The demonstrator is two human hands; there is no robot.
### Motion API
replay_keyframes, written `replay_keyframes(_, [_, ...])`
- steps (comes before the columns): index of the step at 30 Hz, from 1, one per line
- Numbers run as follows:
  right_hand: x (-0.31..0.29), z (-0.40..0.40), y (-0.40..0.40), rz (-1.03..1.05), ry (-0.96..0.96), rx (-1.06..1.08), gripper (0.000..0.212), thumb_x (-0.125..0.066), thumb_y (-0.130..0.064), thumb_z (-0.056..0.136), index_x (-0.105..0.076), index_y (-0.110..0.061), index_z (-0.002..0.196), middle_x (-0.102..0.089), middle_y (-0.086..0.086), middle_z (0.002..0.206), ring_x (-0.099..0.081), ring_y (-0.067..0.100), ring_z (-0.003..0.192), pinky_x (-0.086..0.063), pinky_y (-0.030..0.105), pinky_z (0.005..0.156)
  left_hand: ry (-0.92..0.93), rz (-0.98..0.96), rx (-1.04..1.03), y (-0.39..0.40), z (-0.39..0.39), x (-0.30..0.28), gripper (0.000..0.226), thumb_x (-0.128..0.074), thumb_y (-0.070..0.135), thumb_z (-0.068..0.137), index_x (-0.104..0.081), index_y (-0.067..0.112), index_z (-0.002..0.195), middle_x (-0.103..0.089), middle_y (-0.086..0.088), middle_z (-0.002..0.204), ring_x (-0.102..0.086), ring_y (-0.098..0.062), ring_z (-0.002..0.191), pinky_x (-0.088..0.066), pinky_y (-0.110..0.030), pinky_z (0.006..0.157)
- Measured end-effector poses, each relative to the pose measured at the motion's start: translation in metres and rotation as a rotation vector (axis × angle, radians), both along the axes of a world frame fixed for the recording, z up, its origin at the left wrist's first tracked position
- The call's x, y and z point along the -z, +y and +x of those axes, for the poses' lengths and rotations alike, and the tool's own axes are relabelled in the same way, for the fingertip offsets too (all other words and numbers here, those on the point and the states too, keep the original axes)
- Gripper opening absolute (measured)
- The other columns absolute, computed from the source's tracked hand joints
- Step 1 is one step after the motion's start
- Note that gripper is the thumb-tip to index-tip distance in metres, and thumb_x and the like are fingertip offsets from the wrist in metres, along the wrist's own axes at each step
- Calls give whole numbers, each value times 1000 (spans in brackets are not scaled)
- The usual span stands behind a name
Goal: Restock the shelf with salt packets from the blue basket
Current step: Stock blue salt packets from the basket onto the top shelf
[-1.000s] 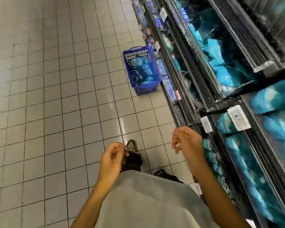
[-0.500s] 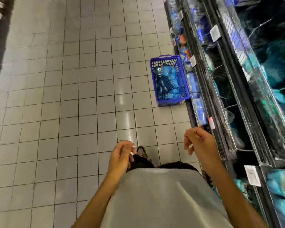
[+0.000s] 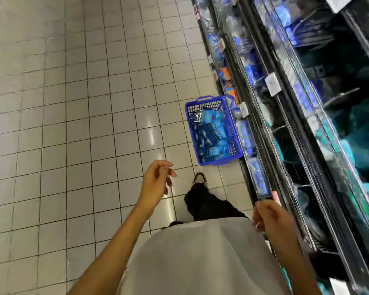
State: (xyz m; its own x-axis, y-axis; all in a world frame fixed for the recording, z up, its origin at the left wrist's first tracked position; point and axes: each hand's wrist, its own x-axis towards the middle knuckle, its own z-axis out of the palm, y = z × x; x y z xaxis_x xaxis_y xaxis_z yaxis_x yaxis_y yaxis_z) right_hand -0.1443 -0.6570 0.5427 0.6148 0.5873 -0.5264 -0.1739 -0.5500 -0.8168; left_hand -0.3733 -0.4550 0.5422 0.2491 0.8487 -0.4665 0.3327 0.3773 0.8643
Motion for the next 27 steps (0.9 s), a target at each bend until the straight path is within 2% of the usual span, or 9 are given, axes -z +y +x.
replay_keyframes(2, [11, 19, 39, -1, -9, -65, 22, -56, -3, 100, -61, 0, 79, -60, 5, 58, -52, 13, 49, -42, 20, 43, 53, -17, -29, 20, 10, 0, 19, -44, 16, 108, -62, 10, 108, -69, 4, 79, -59, -8, 62, -43, -27, 50])
replay_keyframes(6, [19, 50, 134, 16, 8, -214, 27, -57, -4, 99, -60, -11, 73, -61, 3, 56, -53, 13, 48, -42, 23, 42, 121, -32, -88, 53, 19, 0, 20, -46, 21, 107, -62, 10, 108, -70, -6, 86, -60, -18, 68, -46, -22, 51])
replay_keyframes(8, [17, 61, 184, 39, 24, -262, 30, -57, -4, 99, -58, -13, 71, -58, 2, 54, -50, 13, 48, -40, 24, 43, 119, -45, -114, 69, 21, 0, 19, -47, 21, 107, -63, 10, 107, -70, -10, 88, -62, -15, 67, -46, -18, 52])
replay_keyframes(10, [14, 68, 227, 53, 35, -296, 29, -56, -4, 99, -57, -12, 71, -56, 0, 52, -47, 10, 46, -39, 21, 44, 115, -69, -143, 84, 23, -1, 18, -49, 23, 106, -64, 13, 107, -70, -8, 88, -63, -7, 67, -47, -17, 52])
replay_keyframes(14, [11, 77, 299, 86, 33, -327, 25, -55, -5, 100, -56, 0, 75, -56, -1, 51, -49, 6, 45, -39, 17, 44, 106, -85, -141, 141, 34, 2, 15, -51, 23, 106, -64, 16, 103, -71, 0, 82, -61, -8, 64, -44, -20, 48])
replay_keyframes(17, [17, 77, 333, 53, 45, -249, 25, -55, -7, 100, -57, 1, 76, -58, -2, 50, -52, 5, 43, -39, 17, 41, 127, -111, -65, 196, 48, 11, 16, -49, 21, 107, -64, 18, 104, -71, 2, 81, -60, -9, 61, -43, -23, 46])
replay_keyframes(20, [32, 76, 359, -11, 53, -132, 28, -56, -6, 99, -57, -9, 71, -58, -3, 49, -51, 5, 42, -40, 16, 41, 102, -205, 4, 257, 71, 26, 18, -47, 20, 107, -64, 17, 103, -72, 1, 81, -60, -12, 60, -42, -23, 45])
replay_keyframes(24, [69, 77, 382, -132, 63, 41, 31, -56, -6, 99, -56, -14, 70, -54, -4, 44, -47, 2, 37, -39, 16, 37, 176, -284, 252, 332, 115, 62, 18, -47, 21, 107, -64, 15, 104, -73, -6, 85, -60, -12, 59, -43, -23, 44])
replay_keyframes(27, [110, 84, 394, -225, 146, 200, 23, -57, -8, 100, -57, -12, 77, -57, -4, 50, -53, 8, 42, -42, 19, 37, 246, -352, 431, 375, 149, 101, 19, -44, 17, 107, -61, 9, 105, -71, 1, 76, -59, -9, 55, -43, -22, 42])
